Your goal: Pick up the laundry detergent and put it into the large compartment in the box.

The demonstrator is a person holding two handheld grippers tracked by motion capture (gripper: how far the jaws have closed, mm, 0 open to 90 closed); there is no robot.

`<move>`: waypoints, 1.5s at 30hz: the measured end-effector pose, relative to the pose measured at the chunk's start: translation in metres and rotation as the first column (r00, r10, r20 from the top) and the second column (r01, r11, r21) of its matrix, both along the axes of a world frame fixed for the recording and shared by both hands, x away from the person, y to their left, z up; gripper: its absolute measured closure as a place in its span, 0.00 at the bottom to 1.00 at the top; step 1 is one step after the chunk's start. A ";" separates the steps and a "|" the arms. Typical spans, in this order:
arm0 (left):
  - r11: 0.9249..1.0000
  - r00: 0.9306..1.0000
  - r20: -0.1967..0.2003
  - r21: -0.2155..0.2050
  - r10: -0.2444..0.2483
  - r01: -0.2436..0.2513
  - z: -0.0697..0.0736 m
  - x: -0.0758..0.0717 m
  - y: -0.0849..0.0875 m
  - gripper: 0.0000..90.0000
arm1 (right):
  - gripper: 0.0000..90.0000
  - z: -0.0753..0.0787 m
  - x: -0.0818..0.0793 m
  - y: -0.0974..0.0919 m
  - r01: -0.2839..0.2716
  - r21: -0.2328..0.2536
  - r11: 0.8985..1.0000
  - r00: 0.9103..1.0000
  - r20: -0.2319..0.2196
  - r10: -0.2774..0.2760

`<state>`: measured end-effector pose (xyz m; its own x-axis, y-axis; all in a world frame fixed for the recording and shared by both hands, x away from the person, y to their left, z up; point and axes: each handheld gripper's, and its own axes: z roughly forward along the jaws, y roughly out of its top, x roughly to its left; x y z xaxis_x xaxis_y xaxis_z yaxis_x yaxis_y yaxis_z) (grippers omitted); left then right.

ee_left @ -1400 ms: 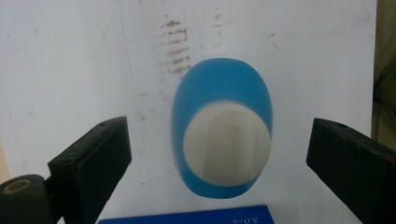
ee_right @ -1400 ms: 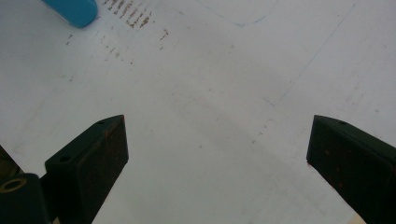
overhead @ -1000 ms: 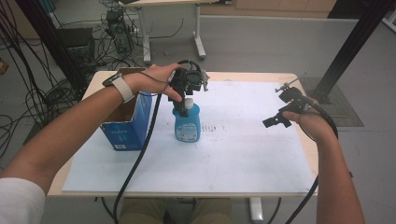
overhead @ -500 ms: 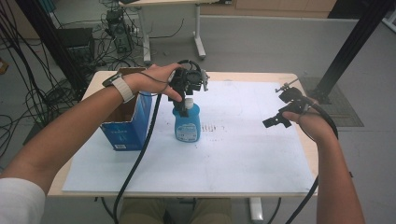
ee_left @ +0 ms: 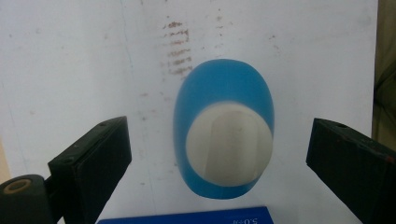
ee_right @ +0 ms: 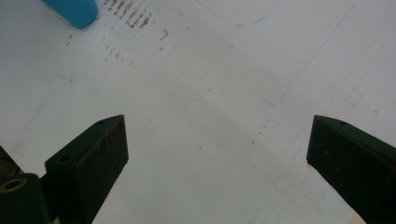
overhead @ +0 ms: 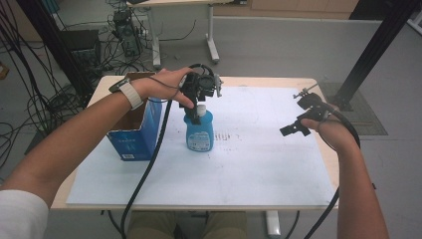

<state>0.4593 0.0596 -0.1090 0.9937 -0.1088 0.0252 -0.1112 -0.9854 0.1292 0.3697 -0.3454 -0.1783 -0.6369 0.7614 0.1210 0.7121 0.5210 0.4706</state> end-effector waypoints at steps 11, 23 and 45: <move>1.000 1.000 0.000 -0.002 0.002 -0.002 0.000 0.001 0.001 0.08 | 0.06 -0.001 0.000 0.000 0.001 0.001 1.000 1.000 -0.001 -0.001; 1.000 1.000 0.001 -0.002 0.001 -0.001 0.000 0.001 0.001 0.08 | 0.06 0.000 0.000 0.000 0.000 0.002 1.000 1.000 0.001 0.000; 1.000 1.000 -0.001 -0.004 0.005 -0.005 0.000 0.002 0.002 0.08 | 0.06 0.000 0.000 -0.001 0.005 0.002 1.000 1.000 -0.002 -0.005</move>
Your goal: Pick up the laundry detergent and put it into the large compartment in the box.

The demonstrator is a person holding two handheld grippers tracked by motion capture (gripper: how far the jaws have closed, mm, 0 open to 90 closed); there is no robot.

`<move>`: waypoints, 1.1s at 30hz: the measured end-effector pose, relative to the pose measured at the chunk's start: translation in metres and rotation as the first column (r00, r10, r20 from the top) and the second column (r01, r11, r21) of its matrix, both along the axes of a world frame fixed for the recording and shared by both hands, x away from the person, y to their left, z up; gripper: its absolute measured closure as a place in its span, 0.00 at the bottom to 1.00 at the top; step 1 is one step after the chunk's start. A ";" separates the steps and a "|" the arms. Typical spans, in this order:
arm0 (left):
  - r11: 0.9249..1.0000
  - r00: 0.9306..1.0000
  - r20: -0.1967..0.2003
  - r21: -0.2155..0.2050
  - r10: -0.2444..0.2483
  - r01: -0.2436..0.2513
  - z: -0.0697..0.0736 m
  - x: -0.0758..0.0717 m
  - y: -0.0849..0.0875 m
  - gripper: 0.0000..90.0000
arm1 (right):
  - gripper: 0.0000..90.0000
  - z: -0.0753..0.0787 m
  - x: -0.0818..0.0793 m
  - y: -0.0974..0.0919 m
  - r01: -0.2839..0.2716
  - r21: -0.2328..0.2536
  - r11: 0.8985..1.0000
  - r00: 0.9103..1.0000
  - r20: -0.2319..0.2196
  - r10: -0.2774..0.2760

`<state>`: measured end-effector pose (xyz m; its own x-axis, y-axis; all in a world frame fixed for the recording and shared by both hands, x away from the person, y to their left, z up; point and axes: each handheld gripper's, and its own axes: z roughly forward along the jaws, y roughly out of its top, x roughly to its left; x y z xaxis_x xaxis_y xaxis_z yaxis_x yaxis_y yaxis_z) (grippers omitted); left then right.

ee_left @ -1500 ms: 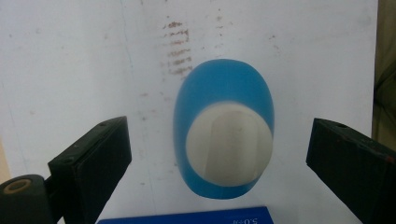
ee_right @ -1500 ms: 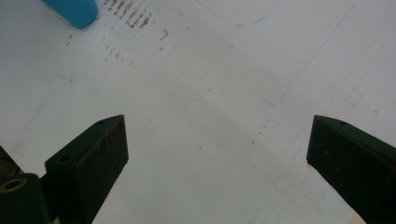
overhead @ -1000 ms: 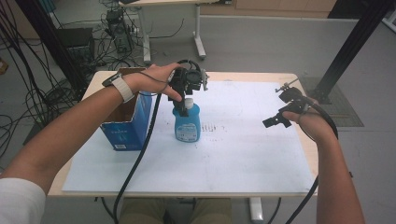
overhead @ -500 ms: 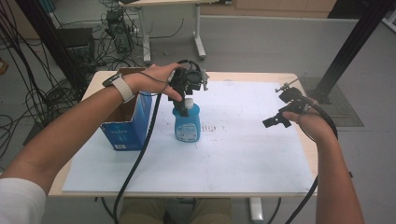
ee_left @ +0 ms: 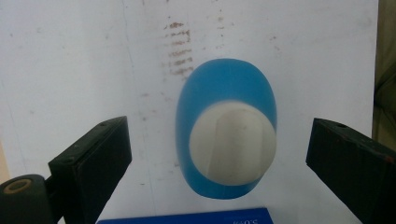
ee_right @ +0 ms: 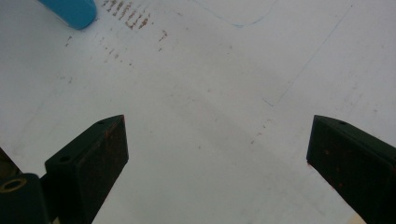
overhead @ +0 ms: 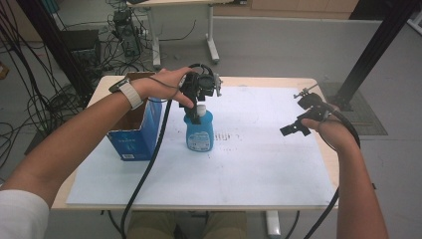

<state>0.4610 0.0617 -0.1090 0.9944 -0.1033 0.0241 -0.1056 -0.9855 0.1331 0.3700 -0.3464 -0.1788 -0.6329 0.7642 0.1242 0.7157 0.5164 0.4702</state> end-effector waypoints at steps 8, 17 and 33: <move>1.000 1.000 0.001 -0.004 0.001 -0.001 0.000 0.000 0.001 0.08 | 0.06 0.000 0.000 0.000 -0.003 0.000 1.000 1.000 0.003 0.003; 1.000 1.000 0.002 0.000 0.003 -0.003 -0.001 0.000 0.000 0.08 | 0.06 0.000 0.000 -0.001 -0.002 -0.001 1.000 1.000 0.002 0.002; 1.000 1.000 0.001 -0.003 0.006 -0.006 -0.001 0.001 0.000 0.08 | 0.06 -0.002 -0.001 -0.002 0.001 0.001 1.000 1.000 0.004 -0.001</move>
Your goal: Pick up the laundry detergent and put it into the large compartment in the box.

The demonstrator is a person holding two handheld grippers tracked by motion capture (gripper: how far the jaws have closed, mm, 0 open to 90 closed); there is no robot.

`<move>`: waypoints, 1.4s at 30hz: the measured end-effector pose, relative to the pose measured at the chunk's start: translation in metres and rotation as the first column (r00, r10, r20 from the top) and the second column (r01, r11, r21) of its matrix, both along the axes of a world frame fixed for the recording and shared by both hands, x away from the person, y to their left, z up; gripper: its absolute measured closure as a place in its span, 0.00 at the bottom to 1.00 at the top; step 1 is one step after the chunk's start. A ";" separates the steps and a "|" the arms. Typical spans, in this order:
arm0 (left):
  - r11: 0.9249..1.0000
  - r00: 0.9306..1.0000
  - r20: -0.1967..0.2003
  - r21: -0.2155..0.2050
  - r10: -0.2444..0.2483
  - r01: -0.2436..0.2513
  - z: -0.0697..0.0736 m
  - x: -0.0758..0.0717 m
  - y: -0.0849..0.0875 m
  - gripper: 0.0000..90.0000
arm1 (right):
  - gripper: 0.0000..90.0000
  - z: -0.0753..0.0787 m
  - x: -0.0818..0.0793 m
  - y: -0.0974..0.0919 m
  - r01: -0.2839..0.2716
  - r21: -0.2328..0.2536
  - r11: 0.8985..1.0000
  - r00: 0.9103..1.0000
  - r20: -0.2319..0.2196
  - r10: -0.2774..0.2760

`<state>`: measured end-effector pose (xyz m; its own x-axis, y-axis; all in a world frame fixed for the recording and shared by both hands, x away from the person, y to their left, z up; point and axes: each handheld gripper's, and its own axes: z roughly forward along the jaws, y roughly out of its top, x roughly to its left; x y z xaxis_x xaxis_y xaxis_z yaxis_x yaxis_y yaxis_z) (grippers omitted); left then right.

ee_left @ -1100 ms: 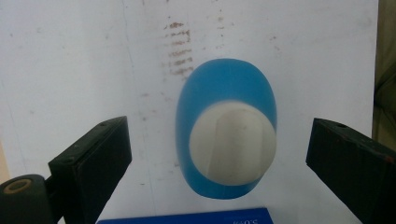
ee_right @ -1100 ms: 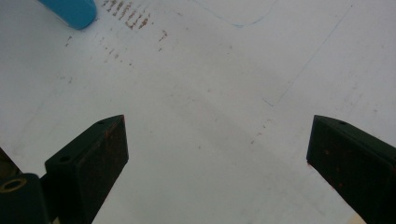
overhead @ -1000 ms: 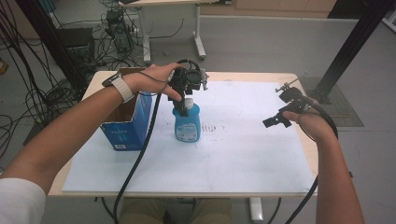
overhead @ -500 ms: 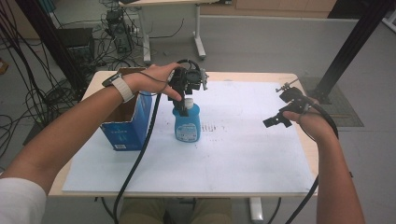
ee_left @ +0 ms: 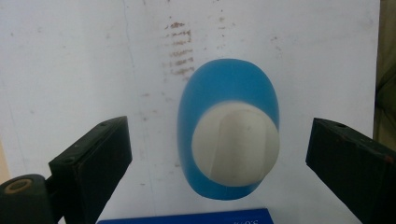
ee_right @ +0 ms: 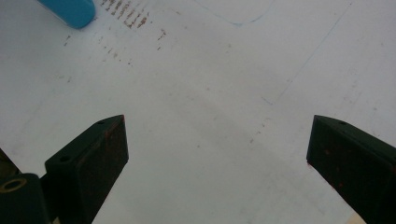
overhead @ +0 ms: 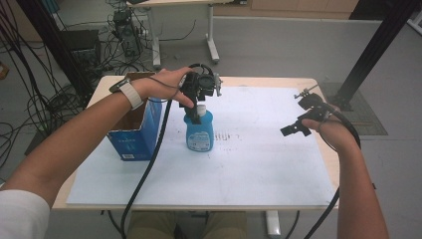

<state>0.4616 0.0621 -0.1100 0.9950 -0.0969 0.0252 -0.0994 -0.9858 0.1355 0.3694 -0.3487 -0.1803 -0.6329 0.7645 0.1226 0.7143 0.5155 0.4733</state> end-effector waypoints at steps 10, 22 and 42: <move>1.000 1.000 0.002 -0.003 -0.005 0.005 0.000 -0.001 0.000 0.08 | 0.06 0.001 -0.001 0.000 0.001 0.000 1.000 1.000 0.002 -0.001; 1.000 1.000 0.004 -0.013 -0.002 0.002 -0.001 -0.001 0.001 0.08 | 0.06 0.000 -0.002 -0.001 0.003 0.000 1.000 1.000 0.001 -0.003; 1.000 1.000 0.006 -0.002 -0.002 0.002 -0.011 -0.004 -0.003 0.08 | 0.06 -0.002 -0.005 -0.004 0.012 0.007 1.000 1.000 0.000 -0.012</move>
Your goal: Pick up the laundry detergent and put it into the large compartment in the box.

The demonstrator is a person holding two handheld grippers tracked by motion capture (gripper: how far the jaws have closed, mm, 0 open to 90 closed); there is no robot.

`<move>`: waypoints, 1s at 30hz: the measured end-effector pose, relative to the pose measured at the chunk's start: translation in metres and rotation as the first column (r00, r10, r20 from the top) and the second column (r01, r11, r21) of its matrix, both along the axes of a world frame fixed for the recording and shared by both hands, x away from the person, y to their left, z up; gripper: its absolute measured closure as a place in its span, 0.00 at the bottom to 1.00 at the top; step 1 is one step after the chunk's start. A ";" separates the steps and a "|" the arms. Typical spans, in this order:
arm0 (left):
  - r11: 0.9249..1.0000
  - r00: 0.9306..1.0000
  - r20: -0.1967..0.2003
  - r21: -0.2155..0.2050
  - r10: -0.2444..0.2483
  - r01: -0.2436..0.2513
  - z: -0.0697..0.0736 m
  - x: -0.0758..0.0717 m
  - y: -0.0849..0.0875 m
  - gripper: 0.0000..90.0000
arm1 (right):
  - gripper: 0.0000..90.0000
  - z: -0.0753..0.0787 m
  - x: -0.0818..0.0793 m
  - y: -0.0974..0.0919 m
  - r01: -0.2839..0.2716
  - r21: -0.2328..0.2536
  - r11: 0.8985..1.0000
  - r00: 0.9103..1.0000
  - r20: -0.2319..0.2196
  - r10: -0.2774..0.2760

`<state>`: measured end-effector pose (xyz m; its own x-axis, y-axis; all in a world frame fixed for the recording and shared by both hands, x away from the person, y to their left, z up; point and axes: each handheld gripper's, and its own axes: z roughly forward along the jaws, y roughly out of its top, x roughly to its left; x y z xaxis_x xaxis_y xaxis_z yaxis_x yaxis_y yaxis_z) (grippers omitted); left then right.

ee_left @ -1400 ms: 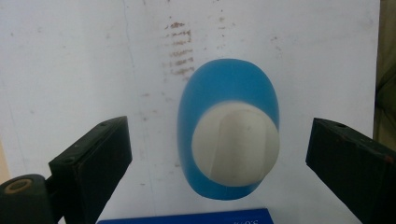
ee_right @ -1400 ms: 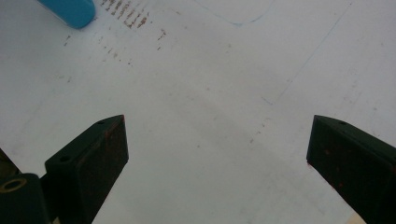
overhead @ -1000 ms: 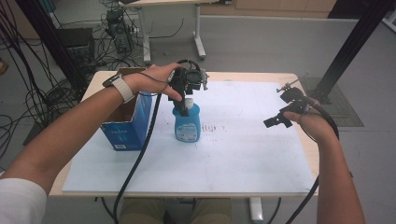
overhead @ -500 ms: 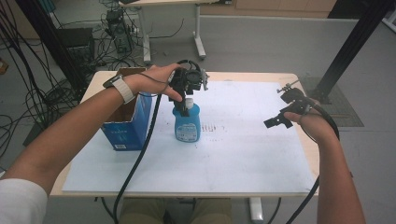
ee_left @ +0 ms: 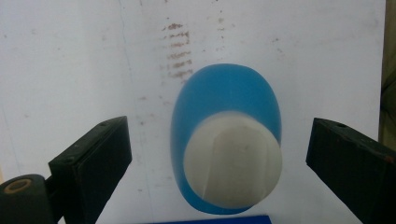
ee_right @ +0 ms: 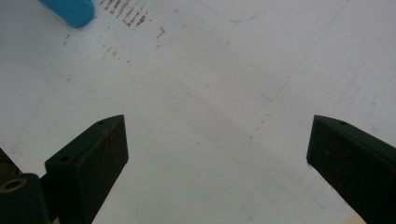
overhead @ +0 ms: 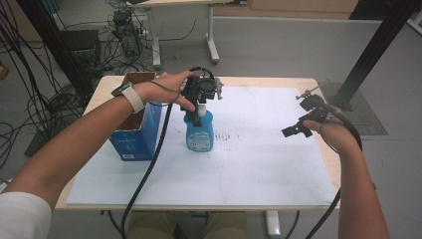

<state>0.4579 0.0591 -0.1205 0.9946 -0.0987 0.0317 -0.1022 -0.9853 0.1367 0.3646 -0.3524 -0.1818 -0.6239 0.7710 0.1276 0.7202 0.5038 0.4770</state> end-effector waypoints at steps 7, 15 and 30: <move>1.000 1.000 0.003 0.030 -0.006 0.006 -0.010 -0.001 -0.006 0.08 | 0.06 -0.003 -0.001 -0.002 0.003 0.004 1.000 1.000 -0.003 -0.003; 0.999 1.000 0.016 0.041 -0.010 0.010 -0.017 -0.005 -0.011 0.08 | 0.06 -0.005 -0.001 -0.003 0.004 0.006 1.000 1.000 -0.003 -0.004; 0.998 0.999 0.032 0.062 -0.011 0.009 -0.033 -0.009 -0.016 0.10 | 0.06 -0.008 -0.002 -0.005 0.011 0.011 1.000 1.000 -0.011 -0.011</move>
